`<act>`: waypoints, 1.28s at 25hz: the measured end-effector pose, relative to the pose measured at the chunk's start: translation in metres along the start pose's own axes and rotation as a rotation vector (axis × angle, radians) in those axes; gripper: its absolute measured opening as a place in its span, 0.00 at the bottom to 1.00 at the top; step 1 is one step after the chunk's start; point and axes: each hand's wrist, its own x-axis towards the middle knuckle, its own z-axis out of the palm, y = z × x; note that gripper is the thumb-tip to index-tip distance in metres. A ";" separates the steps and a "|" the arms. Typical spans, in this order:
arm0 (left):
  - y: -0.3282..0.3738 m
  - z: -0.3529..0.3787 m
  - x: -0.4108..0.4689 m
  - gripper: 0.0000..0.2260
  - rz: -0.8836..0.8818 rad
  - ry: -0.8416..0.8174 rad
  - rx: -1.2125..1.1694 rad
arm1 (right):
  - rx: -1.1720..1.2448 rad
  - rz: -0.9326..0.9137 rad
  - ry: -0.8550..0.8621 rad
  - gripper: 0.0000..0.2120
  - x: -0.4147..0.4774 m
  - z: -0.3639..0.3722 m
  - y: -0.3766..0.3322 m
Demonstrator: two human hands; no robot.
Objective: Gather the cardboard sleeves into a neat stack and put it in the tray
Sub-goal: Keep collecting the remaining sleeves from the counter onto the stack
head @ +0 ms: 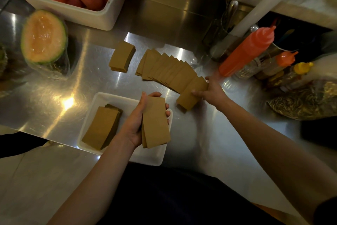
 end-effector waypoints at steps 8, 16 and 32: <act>0.004 -0.004 -0.007 0.30 0.024 0.019 0.019 | -0.448 -0.003 0.038 0.36 0.028 0.020 -0.003; 0.002 -0.003 -0.007 0.21 0.017 0.014 0.021 | -0.317 0.029 0.146 0.39 0.005 0.023 0.014; 0.005 -0.001 -0.002 0.28 -0.006 -0.031 -0.010 | -0.402 0.084 0.113 0.40 -0.001 0.034 -0.002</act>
